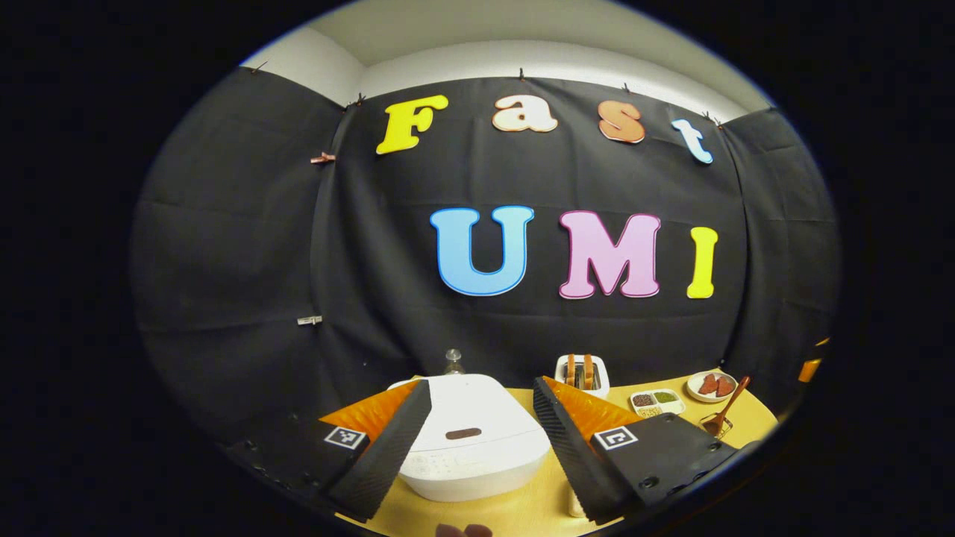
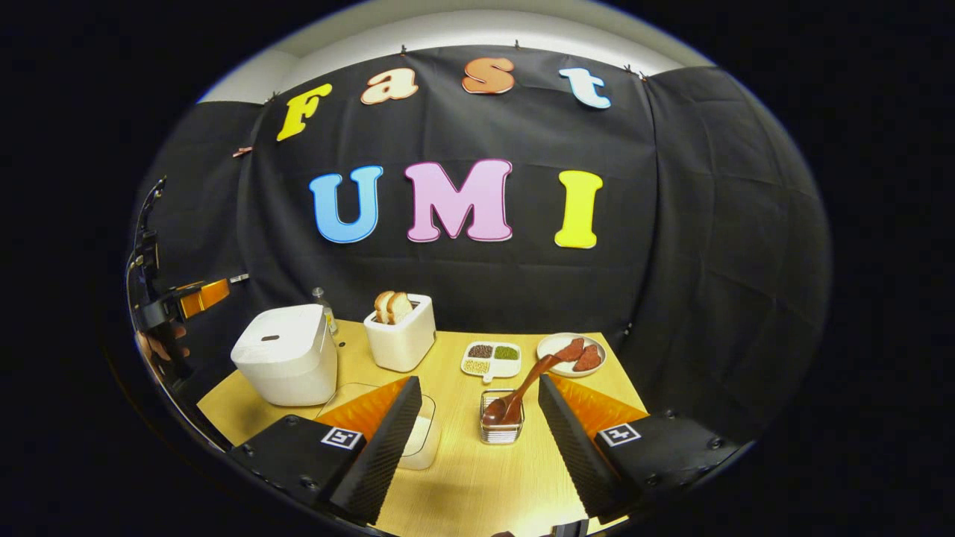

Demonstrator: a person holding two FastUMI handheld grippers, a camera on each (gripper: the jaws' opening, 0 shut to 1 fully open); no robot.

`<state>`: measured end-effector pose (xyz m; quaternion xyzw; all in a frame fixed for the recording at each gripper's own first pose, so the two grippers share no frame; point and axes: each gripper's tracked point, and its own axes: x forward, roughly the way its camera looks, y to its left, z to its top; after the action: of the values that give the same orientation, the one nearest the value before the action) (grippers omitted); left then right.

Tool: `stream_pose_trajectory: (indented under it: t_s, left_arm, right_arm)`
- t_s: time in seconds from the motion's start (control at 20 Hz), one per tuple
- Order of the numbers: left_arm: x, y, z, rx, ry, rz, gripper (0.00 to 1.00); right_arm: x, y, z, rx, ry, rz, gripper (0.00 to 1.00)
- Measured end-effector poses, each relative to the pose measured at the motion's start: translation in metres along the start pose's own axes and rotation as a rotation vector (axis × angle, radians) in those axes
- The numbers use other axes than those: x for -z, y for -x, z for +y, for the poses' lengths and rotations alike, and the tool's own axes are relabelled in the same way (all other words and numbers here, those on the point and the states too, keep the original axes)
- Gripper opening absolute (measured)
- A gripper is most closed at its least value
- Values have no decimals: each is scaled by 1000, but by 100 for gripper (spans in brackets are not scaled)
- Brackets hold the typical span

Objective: Close the left gripper, press the button to open the rice cooker; take a wooden spoon from the chopstick holder with the right hand, scoop a spoonful of rice and pour it into the rice cooker, then put the wooden spoon back into the chopstick holder.

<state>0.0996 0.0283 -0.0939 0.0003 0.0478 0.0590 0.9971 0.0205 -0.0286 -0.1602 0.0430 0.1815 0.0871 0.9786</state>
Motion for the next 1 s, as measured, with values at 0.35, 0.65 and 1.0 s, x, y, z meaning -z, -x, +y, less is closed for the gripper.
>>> stream_pose_trajectory:
  t_s: [0.35,0.65,1.0]
  left_arm:
    - [-34,44,-18,66,2,-63,95]
    - [-53,78,-39,146,-6,-113,95]
    - [-57,90,-44,189,-10,-124,95]
  right_arm:
    - [-59,12,24,-32,-13,-142,98]
    - [-86,28,22,-14,-16,-227,98]
    - [-106,47,14,39,12,-296,98]
